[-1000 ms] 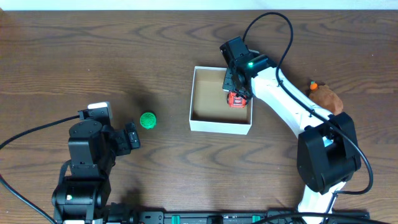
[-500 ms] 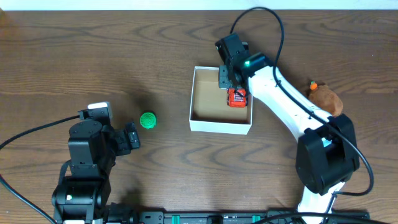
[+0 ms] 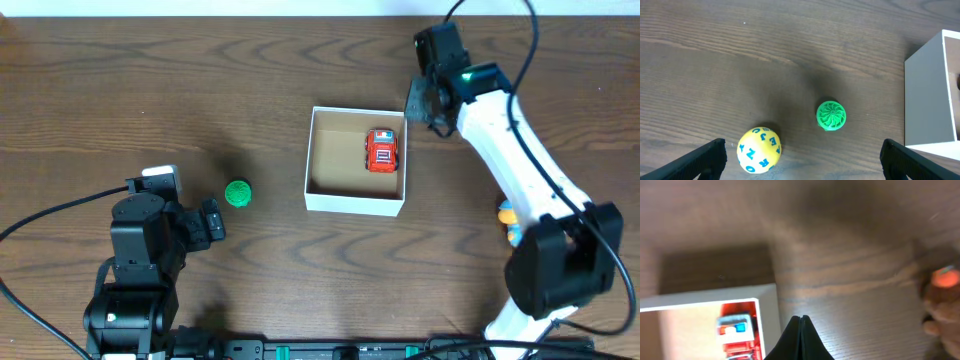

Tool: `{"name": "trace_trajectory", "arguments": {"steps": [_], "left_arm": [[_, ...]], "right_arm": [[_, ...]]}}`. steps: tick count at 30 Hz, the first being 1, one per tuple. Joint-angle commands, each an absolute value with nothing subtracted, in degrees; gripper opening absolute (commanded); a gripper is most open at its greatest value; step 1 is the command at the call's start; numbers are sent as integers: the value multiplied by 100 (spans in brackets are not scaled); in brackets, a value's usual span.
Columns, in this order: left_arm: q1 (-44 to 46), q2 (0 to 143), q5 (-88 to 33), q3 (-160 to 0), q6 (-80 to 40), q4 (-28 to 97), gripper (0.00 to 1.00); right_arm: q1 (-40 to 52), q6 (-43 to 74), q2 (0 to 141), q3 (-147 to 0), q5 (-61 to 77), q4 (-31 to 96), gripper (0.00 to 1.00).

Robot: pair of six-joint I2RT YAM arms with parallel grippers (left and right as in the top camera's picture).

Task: Pack container
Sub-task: 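Open the right gripper, release the truck, and withdraw right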

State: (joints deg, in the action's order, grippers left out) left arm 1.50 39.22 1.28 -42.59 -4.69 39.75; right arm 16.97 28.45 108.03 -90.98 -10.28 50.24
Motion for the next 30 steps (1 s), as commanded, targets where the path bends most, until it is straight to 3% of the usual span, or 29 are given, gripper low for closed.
{"name": "trace_trajectory", "arguments": {"steps": [1,24,26,30], "left_arm": [[126,3922,86,-4362,-517,3986,98],[126,3924,86,-4362,-517,3986,98],[126,3924,86,-4362,-517,3986,98],[126,3924,86,-4362,-517,3986,98]], "right_arm": [[1732,2674,11072,-8875,-558,4816,1],[1730,2215,11262,-8868,32,4147,1],[1712,2150,11260,-8871,21,4158,4],[1514,2128,11056,-8919,-333,4278,21]]}}
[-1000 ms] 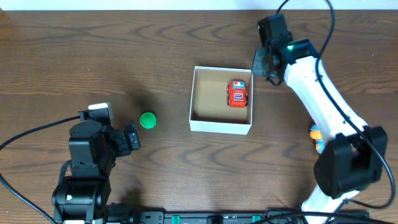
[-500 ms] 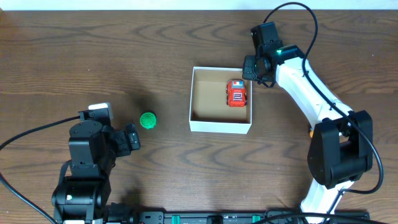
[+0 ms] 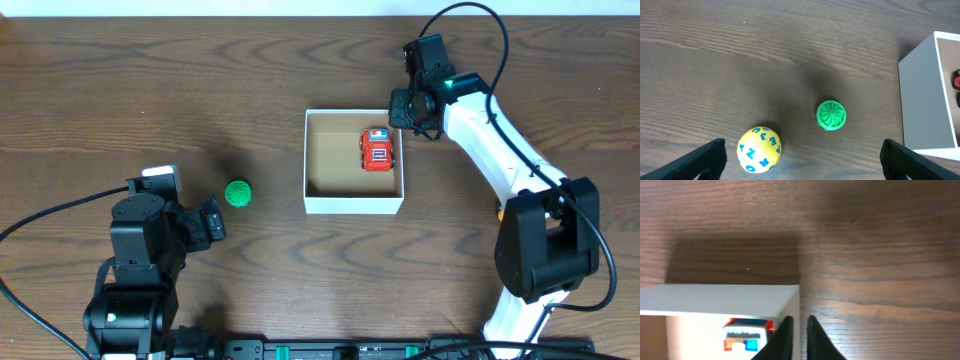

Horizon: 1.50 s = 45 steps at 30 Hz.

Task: Pack container
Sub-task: 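Open the right gripper, release the truck, and withdraw right, then move the right gripper to the brown plush bear and grasp it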

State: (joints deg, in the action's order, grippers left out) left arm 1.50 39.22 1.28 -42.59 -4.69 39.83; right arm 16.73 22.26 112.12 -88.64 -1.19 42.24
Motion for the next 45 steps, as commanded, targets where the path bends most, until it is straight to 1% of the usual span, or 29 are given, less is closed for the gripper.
{"name": "trace_trajectory", "arguments": {"steps": [1,4,6,8,11,13,17,19,28,35,39,45], "left_arm": [[126,3922,86,-4362,-517,3986,98],[126,3922,86,-4362,-517,3986,98],[126,3922,86,-4362,-517,3986,98],[126,3922,86,-4362,-517,3986,98],[126,3922,86,-4362,-517,3983,98],[126,3922,86,-4362,-517,3986,98],[126,3922,86,-4362,-517,3986,98],[126,3922,86,-4362,-517,3986,98],[126,3924,86,-4362,-517,3983,98],[126,3924,86,-4362,-517,3983,98],[126,3924,86,-4362,-517,3986,98],[126,3924,86,-4362,-517,3986,98]], "right_arm": [[1400,2051,10927,-8962,-464,4403,30],[1024,1653,10547,-9085,-878,4751,43],[657,1321,10226,-9129,-1129,4965,54],[246,1079,9942,-9129,-1249,5146,58],[-467,582,9701,-9129,-1133,5393,59],[-923,102,9714,-9118,-943,5605,63],[-1544,-532,9983,-8954,-751,5885,74],[-1695,-698,10154,-8875,-703,5964,77],[-1723,-777,10777,-8831,-556,5935,83],[-1695,-869,10866,-8831,-292,5913,84],[-1680,-1105,10888,-8825,121,5948,85],[-1684,-1103,10890,-8591,89,5795,87]]}}
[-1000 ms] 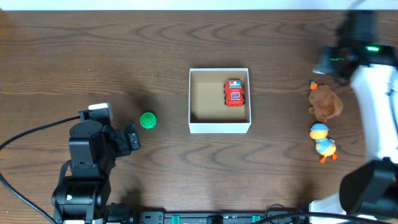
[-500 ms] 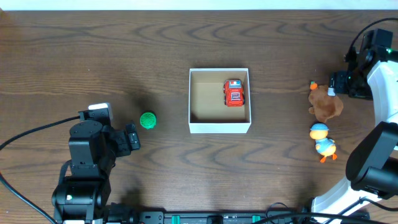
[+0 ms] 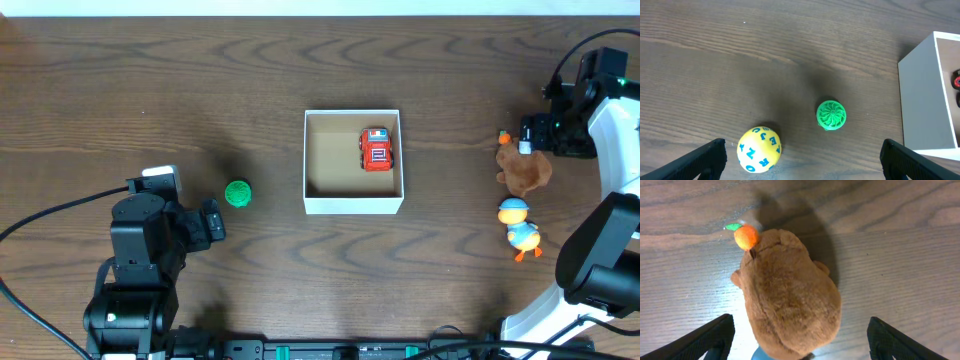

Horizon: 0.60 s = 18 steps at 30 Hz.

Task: Pack container
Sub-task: 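Move the right gripper to the brown plush bear and grasp it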

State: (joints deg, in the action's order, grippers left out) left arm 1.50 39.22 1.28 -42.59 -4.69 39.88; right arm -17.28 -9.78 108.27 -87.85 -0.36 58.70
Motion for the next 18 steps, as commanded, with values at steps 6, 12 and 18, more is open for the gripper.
{"name": "trace_trajectory", "arguments": {"steps": [6,12,18], "left_arm": [[126,3924,86,-4362,-517,3986,98],[126,3924,86,-4362,-517,3986,98],[126,3924,86,-4362,-517,3986,98]], "right_arm": [[-1682,-1079,10892,-7946,91,5266,90],[-1664,-967,10895,-7417,108,4748,84],[-1588,-952,10886,-7426,115,4705,38]]}}
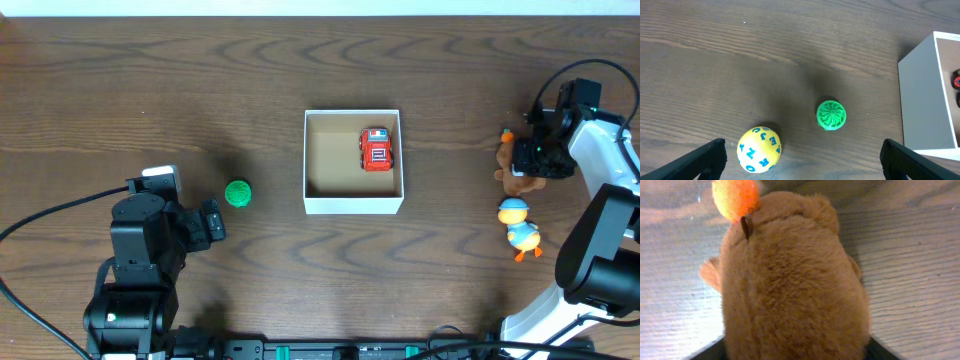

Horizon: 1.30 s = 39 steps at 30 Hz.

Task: Pack container
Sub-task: 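Move the right gripper to the brown plush bear and grasp it, then carry the plush bear with the right gripper into the box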

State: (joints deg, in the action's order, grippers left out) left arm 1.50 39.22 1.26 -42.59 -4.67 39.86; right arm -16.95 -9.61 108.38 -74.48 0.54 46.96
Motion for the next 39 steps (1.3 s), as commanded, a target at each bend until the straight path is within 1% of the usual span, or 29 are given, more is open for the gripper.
{"name": "trace_trajectory", "arguments": {"steps": [1,3,7,13,14,18,24,28,30,34,36,39], "left_arm": [[126,3924,86,-4362,-517,3986,98],[126,3924,86,-4362,-517,3986,98],[126,3922,86,-4362,-517,3986,98],[126,3924,86,-4362,-517,3986,98],[126,3924,86,-4362,-519,3986,98],[126,3924,86,-4362,-517,3986,98],[126,3922,86,-4362,-519,3986,98],[126,3922,86,-4362,-517,3986,98],[126,3924,86,-4362,-519,3988,98],[126,3922,86,-4362,-519,3988,98],[126,3924,86,-4362,-519,3988,98],[126,3924,86,-4362,-517,3988,98]], "right_arm": [[-1568,-897,10871,-7446,113,4713,31],[-1522,-858,10825,-7516,115,4770,22],[-1321,-838,10551,-7826,108,5017,18],[-696,-628,9780,-8503,64,5419,8],[-534,-464,9616,-8578,67,5422,6],[255,279,9078,-8646,67,5280,1],[1806,1669,8965,-8643,62,4987,1],[2757,2032,9168,-8643,-106,4512,1],[3138,2456,9336,-8643,-436,4392,1],[3656,3363,9810,-8641,-666,4344,1],[3824,3841,10097,-8641,-668,4353,1],[3933,4250,10466,-8641,-676,4348,1]]}}
